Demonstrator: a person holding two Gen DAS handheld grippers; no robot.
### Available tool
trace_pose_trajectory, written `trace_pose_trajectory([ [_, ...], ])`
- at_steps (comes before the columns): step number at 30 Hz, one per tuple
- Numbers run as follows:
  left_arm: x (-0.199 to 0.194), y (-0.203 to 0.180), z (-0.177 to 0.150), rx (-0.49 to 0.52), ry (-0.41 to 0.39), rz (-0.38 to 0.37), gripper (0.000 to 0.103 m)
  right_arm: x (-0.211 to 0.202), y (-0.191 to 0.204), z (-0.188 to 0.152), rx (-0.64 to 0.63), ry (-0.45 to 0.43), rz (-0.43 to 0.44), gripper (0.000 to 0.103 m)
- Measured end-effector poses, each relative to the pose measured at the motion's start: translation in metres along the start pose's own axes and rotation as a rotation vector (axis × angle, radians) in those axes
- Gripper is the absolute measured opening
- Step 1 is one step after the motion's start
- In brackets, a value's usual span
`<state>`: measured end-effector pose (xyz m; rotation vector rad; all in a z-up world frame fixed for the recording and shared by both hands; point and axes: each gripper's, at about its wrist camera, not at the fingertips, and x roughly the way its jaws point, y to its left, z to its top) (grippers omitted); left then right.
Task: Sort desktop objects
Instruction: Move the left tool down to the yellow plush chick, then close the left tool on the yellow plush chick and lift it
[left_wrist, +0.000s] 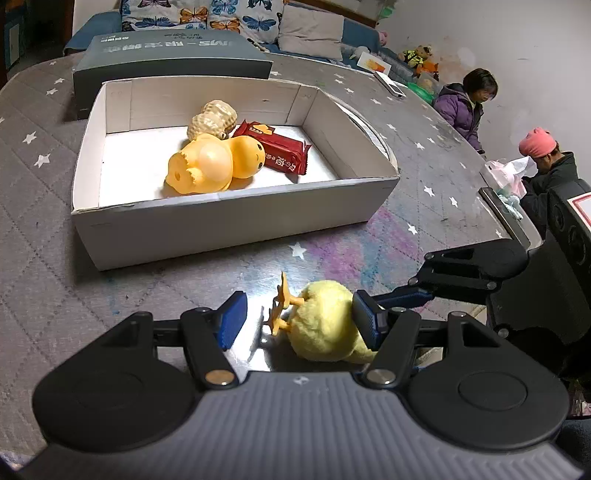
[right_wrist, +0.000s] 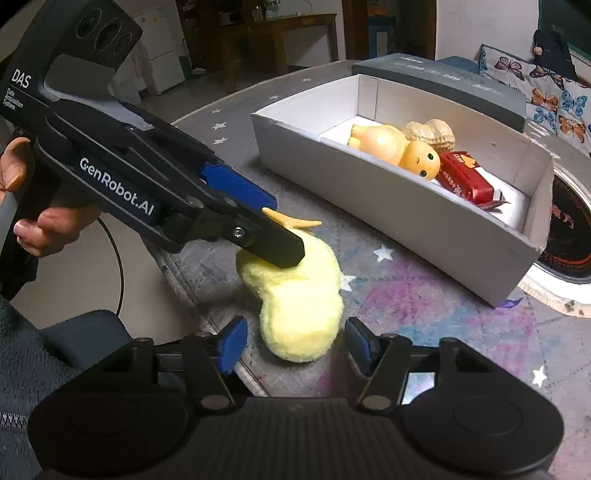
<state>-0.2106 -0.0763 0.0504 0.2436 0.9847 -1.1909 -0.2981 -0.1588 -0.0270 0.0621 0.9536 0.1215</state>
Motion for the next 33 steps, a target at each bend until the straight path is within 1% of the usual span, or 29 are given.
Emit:
trace_pose_trajectory([
  [5, 0.002, 0.0, 0.0, -0.004, 0.009, -0.013, 0.063, 0.004, 0.001, 0.001, -0.006, 0.006, -0.001, 0.053],
  [13, 0.007, -0.002, -0.002, -0.005, 0.03, -0.036, 0.063, 0.005, 0.0, 0.001, 0.006, 0.001, -0.009, 0.052],
  [17, 0.013, -0.001, -0.005, -0.019, 0.046, -0.052, 0.062, 0.005, 0.0, 0.001, 0.011, 0.0, -0.018, 0.044],
  [22, 0.013, 0.0, -0.006, -0.035, 0.046, -0.065, 0.062, 0.004, 0.0, 0.001, 0.012, -0.005, -0.025, 0.042],
  [28, 0.004, -0.003, -0.003, -0.037, 0.026, -0.075, 0.062, -0.004, 0.003, 0.006, -0.008, -0.018, -0.031, 0.041],
  [33, -0.014, -0.012, 0.012, -0.009, -0.033, -0.079, 0.062, -0.023, 0.005, 0.017, -0.045, -0.06, -0.055, 0.041],
])
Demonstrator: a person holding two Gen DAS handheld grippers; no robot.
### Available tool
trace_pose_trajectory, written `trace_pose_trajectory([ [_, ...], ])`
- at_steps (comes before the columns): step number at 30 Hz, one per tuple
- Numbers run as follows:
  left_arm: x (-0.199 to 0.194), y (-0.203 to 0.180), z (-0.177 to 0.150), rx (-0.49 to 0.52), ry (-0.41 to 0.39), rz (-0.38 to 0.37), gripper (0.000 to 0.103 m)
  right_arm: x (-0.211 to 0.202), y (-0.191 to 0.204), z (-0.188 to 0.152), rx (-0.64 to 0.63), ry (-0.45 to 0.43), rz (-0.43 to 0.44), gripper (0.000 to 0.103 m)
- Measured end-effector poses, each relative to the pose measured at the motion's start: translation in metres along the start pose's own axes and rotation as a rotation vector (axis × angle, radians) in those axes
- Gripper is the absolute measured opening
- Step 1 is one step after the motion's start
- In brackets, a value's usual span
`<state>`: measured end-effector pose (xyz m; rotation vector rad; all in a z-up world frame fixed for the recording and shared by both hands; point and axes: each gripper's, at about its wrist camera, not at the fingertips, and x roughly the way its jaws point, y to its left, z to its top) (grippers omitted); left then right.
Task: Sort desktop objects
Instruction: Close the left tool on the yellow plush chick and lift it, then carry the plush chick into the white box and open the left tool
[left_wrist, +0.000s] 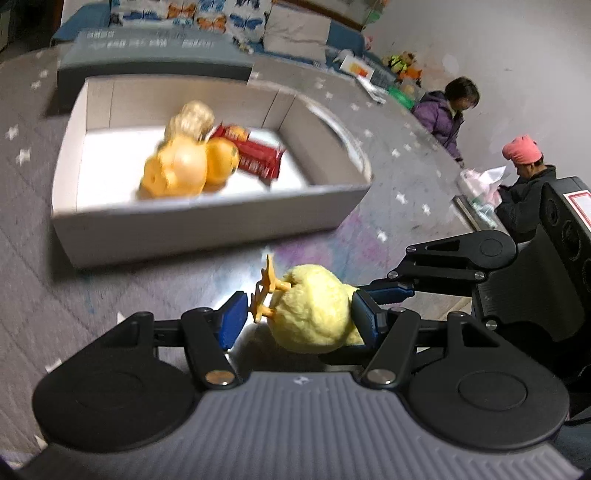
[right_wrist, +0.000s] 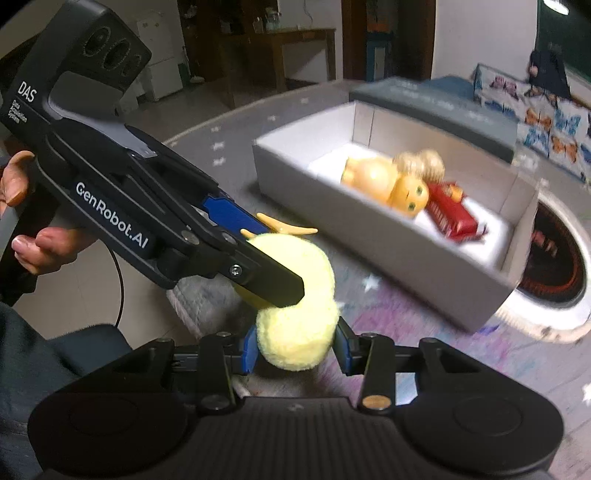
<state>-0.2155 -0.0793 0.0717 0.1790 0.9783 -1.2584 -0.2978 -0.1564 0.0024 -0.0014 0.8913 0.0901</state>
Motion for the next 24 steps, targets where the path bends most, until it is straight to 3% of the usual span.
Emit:
trace_pose_trajectory([
  [11, 0.002, -0.007, 0.077, 0.095, -0.127, 0.025, 0.062, -0.018, -0.036, 0.054, -0.027, -0.114, -0.153, 0.041],
  [18, 0.036, 0.016, 0.119, 0.066, -0.097, 0.028, 0.062, 0.008, -0.073, 0.08, 0.02, -0.105, -0.182, 0.041],
  [24, 0.065, 0.038, 0.129, 0.018, -0.036, 0.025, 0.062, 0.034, -0.093, 0.08, 0.068, -0.064, -0.168, 0.041],
])
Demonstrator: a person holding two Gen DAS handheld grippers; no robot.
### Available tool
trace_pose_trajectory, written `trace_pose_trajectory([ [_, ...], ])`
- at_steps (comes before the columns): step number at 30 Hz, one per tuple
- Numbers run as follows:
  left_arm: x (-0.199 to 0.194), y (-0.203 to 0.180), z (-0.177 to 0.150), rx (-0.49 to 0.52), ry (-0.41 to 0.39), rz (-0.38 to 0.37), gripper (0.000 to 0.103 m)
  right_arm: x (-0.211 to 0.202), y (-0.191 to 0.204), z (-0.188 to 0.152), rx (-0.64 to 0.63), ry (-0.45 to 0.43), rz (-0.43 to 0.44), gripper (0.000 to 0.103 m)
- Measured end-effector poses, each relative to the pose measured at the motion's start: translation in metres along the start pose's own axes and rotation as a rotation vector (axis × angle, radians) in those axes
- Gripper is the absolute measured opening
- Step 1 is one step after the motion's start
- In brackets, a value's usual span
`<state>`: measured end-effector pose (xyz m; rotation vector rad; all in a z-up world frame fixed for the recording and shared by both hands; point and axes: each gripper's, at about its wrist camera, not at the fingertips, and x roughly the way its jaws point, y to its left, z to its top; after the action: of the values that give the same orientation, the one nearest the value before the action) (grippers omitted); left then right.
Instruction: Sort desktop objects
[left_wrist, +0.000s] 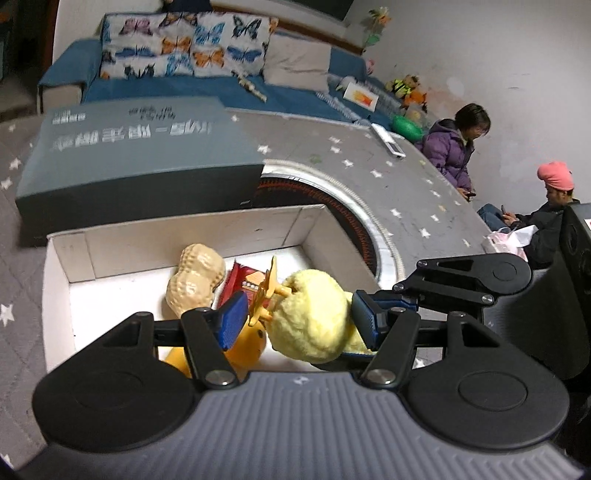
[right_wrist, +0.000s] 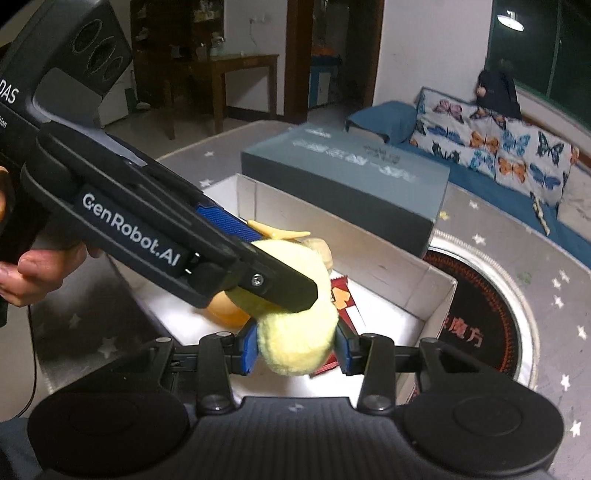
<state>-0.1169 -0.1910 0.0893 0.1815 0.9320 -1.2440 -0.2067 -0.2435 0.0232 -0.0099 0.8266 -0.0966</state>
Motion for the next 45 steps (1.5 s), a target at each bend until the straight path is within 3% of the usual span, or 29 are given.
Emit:
trace_pose_trajectory([
  [15, 0.019, 0.009, -0.006, -0.009, 0.028, 0.015, 0.063, 0.012, -0.007, -0.014, 0.046, 0.042, -0.001, 0.043],
  [26, 0.001, 0.0, -0.01, 0.018, -0.019, 0.077, 0.063, 0.004, -0.004, -0.016, 0.063, 0.003, -0.019, 0.066],
  [29, -0.008, -0.003, -0.013, 0.027, -0.046, 0.111, 0.074, 0.001, -0.004, -0.016, 0.07, -0.012, -0.025, 0.07],
  [36, -0.031, -0.01, -0.018, 0.037, -0.105, 0.18, 0.076, -0.005, -0.004, -0.015, 0.092, -0.046, -0.043, 0.077],
  [39, -0.039, -0.011, -0.022, 0.038, -0.135, 0.241, 0.091, -0.007, -0.002, -0.015, 0.101, -0.059, -0.053, 0.081],
  [44, -0.055, -0.009, -0.028, 0.017, -0.179, 0.299, 0.093, -0.009, 0.0, -0.018, 0.13, -0.07, -0.063, 0.084],
  [45, -0.058, -0.009, -0.03, 0.013, -0.191, 0.315, 0.098, -0.009, 0.001, -0.018, 0.137, -0.073, -0.063, 0.084],
])
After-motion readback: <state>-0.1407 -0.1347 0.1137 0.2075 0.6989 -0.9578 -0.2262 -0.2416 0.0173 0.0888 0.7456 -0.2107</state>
